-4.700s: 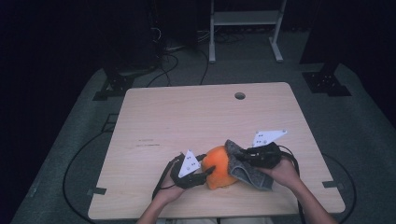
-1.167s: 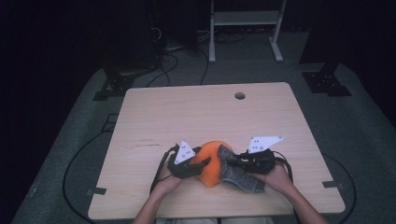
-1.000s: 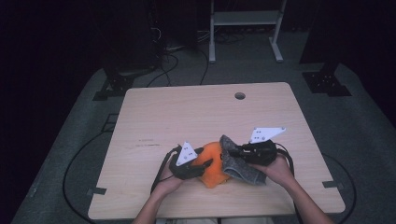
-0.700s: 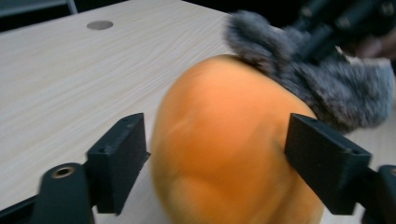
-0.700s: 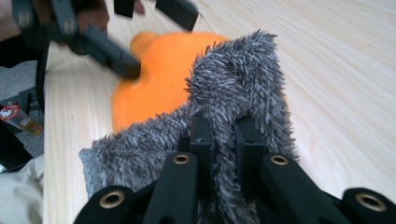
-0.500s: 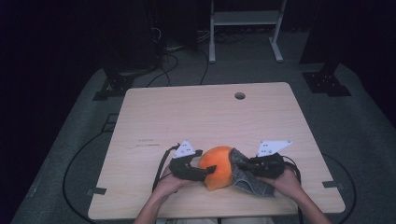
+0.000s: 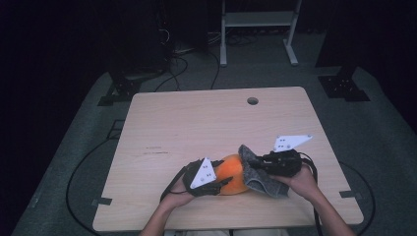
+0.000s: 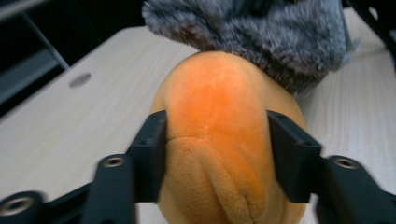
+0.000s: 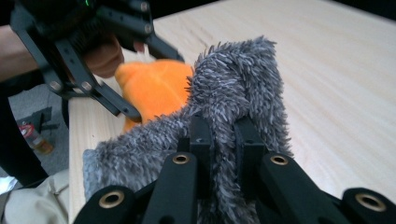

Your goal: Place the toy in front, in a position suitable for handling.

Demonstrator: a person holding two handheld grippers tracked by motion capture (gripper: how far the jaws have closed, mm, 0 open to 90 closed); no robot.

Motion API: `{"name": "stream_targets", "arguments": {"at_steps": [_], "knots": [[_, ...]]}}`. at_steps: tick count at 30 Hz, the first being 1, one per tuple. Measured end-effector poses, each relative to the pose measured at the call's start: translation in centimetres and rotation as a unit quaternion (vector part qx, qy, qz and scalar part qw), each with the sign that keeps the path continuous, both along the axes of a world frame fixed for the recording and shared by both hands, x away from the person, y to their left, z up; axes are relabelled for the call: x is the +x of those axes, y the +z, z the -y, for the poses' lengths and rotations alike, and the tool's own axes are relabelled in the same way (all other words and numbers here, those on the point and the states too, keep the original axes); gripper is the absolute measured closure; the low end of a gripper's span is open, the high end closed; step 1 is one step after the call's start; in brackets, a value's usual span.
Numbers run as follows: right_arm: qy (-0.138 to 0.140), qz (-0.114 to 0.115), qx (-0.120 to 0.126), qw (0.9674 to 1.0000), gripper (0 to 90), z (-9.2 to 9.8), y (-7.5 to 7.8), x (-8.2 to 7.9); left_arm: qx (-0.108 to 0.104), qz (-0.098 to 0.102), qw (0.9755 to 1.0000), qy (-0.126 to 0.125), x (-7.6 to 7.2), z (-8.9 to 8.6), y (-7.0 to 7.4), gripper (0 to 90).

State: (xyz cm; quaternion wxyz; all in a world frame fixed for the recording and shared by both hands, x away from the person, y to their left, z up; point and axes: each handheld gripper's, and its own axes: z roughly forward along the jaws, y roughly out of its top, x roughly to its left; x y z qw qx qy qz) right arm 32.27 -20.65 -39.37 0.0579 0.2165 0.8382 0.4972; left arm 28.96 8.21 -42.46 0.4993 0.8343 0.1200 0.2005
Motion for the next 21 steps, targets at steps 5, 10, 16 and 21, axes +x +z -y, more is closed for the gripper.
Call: {"name": "stream_targets", "arguments": {"at_steps": [5, 10, 16, 21], "knots": [[-0.005, -0.005, 0.005, 1.0000, 80.5, -0.7, -1.2, -0.6, -0.042, -0.139, 0.9885, 0.044, 1.4, -0.2, -1.1, 15.6], [-0.030, -0.013, 0.020, 0.9993, 80.5, 0.8, -2.1, -0.7, -0.025, -0.071, 0.9963, 0.041, 0.4, 0.5, -0.9, 38.4], [-0.076, -0.044, 0.013, 0.9960, 80.5, 3.1, -4.1, -0.2, -0.022, -0.012, 0.9988, 0.042, 0.7, 0.6, -0.2, 41.1], [-0.071, -0.054, 0.001, 0.9960, 80.5, 2.7, -4.9, -0.6, -0.052, -0.069, 0.9954, 0.043, 1.3, -0.1, -0.9, 26.6]]}}
